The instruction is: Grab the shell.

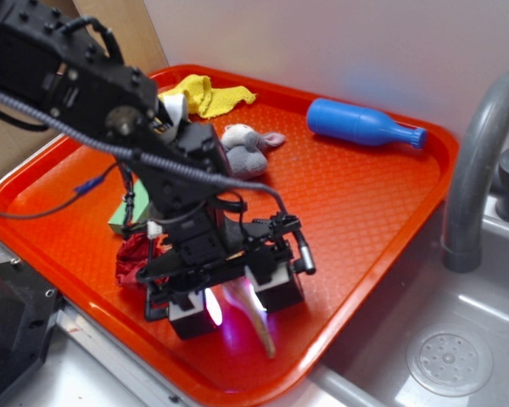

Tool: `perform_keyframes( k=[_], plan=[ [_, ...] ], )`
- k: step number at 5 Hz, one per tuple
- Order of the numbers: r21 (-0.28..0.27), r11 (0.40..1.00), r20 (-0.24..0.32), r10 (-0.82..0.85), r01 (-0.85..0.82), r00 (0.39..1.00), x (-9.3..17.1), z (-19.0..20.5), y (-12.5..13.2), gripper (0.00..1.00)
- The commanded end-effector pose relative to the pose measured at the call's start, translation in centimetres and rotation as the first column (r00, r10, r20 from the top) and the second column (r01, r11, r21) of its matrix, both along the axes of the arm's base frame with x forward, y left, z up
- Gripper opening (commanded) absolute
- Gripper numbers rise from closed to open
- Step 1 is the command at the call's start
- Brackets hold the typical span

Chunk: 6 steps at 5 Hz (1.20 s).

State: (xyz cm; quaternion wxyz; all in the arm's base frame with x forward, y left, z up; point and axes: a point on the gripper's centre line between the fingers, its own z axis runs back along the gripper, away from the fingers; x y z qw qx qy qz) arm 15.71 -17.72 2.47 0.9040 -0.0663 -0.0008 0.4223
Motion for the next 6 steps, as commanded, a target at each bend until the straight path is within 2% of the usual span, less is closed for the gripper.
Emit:
perform_keyframes(
  k=[1,2,3,4,5,6],
  plan=[
    [0.045,0.996,0.171,-0.085,0.079,0.982,1.9,2.7,1.2,0.0],
    [0.193,0.935,0.227,-0.337,0.297,0.914,4.9,7.9,3.5,0.0],
    [0.274,0.859,0.247,-0.497,0.431,0.832,7.8,13.2,5.4,0.0],
    [0.299,0.727,0.116,-0.671,0.619,0.732,9.5,17.1,7.3,0.0],
    [0.3,0.615,0.052,-0.774,0.73,0.631,9.3,19.3,8.1,0.0],
    [0.35,0.59,0.045,-0.786,0.727,0.616,8.3,21.2,9.0,0.0]
  ],
)
